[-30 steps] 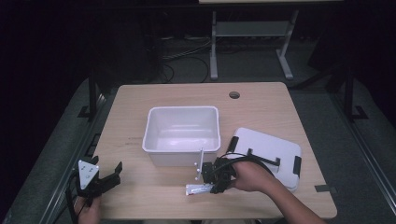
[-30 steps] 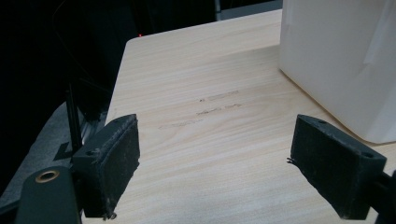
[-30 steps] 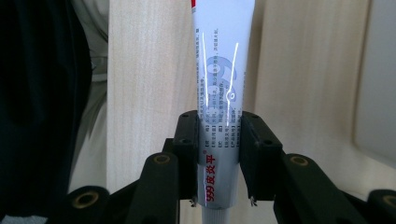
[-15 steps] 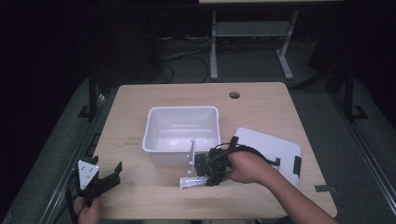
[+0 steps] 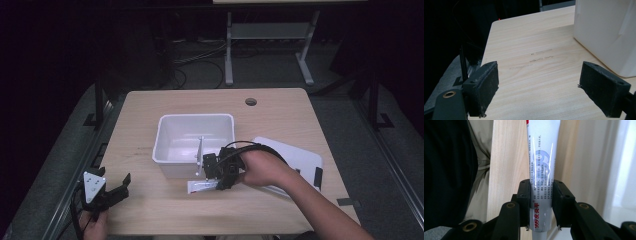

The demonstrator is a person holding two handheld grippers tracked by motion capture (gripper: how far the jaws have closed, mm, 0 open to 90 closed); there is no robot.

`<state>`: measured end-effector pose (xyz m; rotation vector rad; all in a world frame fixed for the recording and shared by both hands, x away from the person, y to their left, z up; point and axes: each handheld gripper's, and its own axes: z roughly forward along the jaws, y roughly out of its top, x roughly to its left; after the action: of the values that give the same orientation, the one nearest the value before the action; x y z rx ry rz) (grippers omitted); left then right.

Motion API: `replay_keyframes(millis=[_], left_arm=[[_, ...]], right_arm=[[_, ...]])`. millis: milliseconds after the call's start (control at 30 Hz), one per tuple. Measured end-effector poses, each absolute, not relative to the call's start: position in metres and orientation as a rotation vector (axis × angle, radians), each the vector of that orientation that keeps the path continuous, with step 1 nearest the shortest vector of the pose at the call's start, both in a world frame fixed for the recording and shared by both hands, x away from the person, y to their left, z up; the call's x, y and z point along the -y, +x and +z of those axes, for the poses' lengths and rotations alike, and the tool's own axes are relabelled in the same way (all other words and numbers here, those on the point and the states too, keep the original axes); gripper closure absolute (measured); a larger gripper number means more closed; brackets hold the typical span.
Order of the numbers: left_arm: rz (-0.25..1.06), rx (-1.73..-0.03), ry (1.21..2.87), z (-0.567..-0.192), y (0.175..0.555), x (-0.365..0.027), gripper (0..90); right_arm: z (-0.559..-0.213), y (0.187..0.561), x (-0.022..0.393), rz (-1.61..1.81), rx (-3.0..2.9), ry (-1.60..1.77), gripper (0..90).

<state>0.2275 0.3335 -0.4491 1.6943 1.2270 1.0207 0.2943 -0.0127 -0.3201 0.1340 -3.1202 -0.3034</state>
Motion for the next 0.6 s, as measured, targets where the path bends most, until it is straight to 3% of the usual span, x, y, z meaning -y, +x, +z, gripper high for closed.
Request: replay_keyframes(millis=[600], left_arm=[[1.024,-1.226,1.696,-0.449,0.228,-0.335,15.0]], right_arm=[[-0.287,0.307,0.001,-0.319,3.163,0.131,69.3]])
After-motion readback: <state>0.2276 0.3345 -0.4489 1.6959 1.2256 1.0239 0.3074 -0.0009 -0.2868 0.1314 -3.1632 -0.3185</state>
